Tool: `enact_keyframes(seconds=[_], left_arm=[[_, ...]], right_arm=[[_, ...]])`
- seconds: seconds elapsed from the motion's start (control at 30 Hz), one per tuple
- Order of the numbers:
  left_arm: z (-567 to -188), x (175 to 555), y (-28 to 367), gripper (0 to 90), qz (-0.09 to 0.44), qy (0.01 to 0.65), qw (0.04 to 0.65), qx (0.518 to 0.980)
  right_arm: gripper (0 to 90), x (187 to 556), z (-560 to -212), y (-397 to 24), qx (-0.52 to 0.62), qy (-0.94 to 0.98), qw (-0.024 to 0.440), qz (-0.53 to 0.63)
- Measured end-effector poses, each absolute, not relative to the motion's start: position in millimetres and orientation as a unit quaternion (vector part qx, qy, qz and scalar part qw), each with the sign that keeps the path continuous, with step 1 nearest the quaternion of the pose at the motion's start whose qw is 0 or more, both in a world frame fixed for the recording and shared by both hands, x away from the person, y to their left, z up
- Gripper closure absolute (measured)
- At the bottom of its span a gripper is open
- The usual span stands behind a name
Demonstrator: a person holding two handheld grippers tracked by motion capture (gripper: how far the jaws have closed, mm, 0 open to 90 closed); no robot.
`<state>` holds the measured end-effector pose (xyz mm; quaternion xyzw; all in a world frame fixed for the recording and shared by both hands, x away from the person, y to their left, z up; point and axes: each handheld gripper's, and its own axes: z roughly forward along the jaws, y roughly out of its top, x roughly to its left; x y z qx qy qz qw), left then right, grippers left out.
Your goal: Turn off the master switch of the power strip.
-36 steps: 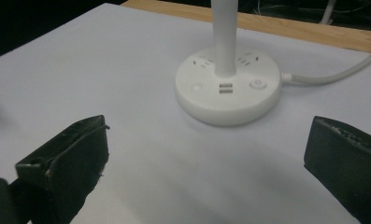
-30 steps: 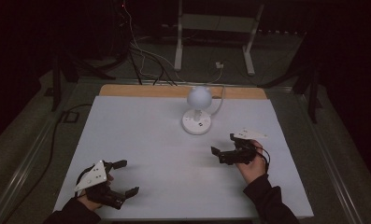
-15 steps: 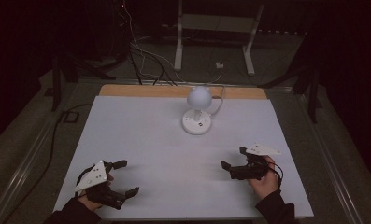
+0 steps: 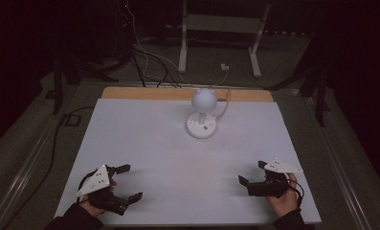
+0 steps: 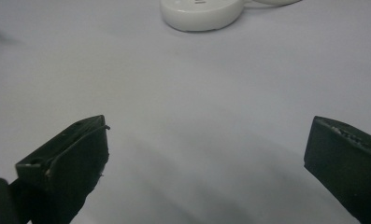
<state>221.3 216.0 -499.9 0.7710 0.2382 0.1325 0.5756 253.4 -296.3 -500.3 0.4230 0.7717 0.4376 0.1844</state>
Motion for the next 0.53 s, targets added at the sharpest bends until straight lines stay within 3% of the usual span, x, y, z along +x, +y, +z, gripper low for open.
enact_keyframes(seconds=[0.53], left_arm=[[-500.1, 221.3, 215.8, 0.4, 0.133, 0.237, 0.574, 0.773]], right_arm=[[0.0, 247.9, -509.9, -301.3, 0.419, 0.783, 0.180, 0.424]])
